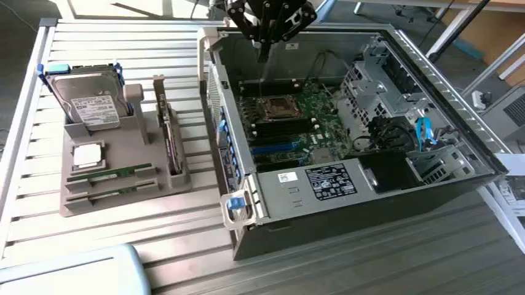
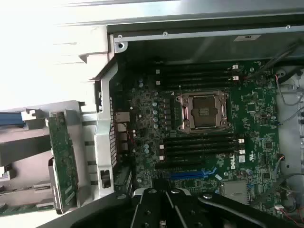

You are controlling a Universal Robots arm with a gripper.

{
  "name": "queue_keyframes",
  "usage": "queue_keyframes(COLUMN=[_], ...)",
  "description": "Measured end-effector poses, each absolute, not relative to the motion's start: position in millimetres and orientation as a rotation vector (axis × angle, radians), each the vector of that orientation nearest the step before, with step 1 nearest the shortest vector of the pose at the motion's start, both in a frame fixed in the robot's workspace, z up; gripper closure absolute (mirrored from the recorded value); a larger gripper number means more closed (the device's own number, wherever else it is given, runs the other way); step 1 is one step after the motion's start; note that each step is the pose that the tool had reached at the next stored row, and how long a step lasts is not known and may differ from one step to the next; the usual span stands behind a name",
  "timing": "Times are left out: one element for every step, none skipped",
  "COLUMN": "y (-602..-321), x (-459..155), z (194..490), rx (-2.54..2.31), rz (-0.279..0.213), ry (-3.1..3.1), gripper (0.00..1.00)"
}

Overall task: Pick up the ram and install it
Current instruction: 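Reach for the ram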

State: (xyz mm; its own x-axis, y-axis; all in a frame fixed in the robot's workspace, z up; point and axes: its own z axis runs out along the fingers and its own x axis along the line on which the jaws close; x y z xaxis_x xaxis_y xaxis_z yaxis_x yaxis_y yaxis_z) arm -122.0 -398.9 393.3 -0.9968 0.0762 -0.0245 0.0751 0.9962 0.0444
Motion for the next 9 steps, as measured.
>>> queue_keyframes(y=[-399,-399,-399,-399,-399,-399,-399,-399,-399], x=[-124,-136,-142,-148,-153,-157,-162,-166,-173], z=[393,393,393,393,393,393,393,393,393], rx=[0.118,0.118,0.118,0.118,0.118,0.118,0.118,0.118,0.118], rz=[0.068,0.068,0.068,0.068,0.068,0.068,0.068,0.068,0.068], ry=[3.113,3.113,3.112,3.113,3.112,3.112,3.112,3.112,3.112], gripper=[0.89,0.89,0.89,0.89,0.89,0.89,0.89,0.89,0.89])
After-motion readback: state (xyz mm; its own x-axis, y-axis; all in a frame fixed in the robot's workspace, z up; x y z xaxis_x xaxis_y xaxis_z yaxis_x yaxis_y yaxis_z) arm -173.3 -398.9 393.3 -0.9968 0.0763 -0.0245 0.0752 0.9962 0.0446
